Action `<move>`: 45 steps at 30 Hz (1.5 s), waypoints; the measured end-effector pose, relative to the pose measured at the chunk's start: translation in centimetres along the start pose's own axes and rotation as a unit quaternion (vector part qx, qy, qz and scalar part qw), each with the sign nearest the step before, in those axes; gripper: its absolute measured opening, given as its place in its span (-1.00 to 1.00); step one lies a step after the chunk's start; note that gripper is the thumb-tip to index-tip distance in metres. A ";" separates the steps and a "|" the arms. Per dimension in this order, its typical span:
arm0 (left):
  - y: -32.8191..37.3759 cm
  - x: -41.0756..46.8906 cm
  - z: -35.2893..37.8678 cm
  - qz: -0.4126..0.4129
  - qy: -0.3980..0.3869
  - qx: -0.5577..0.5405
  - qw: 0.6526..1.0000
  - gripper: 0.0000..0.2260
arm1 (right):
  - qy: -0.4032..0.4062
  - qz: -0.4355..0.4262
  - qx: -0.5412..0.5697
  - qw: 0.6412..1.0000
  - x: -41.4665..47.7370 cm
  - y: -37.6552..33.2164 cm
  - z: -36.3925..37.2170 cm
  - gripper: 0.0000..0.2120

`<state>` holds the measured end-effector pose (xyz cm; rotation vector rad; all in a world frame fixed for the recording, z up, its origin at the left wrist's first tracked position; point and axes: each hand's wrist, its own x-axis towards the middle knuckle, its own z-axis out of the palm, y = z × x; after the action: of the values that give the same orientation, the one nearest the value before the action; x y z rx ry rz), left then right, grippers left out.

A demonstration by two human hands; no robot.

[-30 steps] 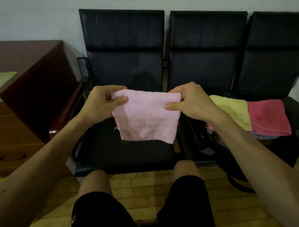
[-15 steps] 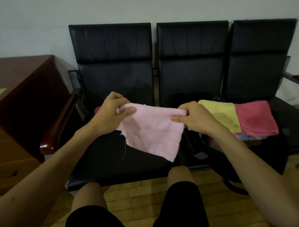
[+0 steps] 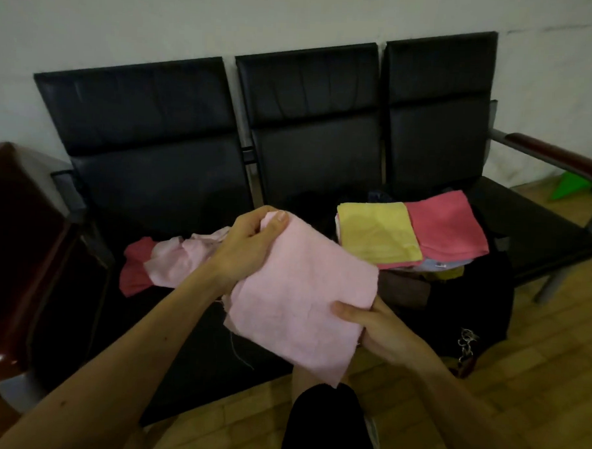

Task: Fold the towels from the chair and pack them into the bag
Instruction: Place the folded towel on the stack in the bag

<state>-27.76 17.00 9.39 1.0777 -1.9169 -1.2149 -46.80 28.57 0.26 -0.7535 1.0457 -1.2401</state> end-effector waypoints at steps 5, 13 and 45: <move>-2.6 2.3 3.4 -0.174 -0.013 -0.248 0.953 -0.67 | 0.096 0.015 0.087 0.992 -0.8 -3.2 -0.6 -0.58; -8.2 3.2 13.1 -0.269 -0.158 -0.603 0.734 -0.15 | 0.096 0.002 0.126 0.987 1.6 -7.5 -5.3 -0.72; -13.4 23.0 9.8 -0.137 0.028 0.002 0.990 -0.57 | 0.320 -0.178 -0.552 0.750 20.4 -8.1 -16.4 -0.75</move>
<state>-42.61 -2.39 -5.04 1.3986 -1.7712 -1.3123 -65.06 8.36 -2.88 -1.5252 2.3864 -1.1291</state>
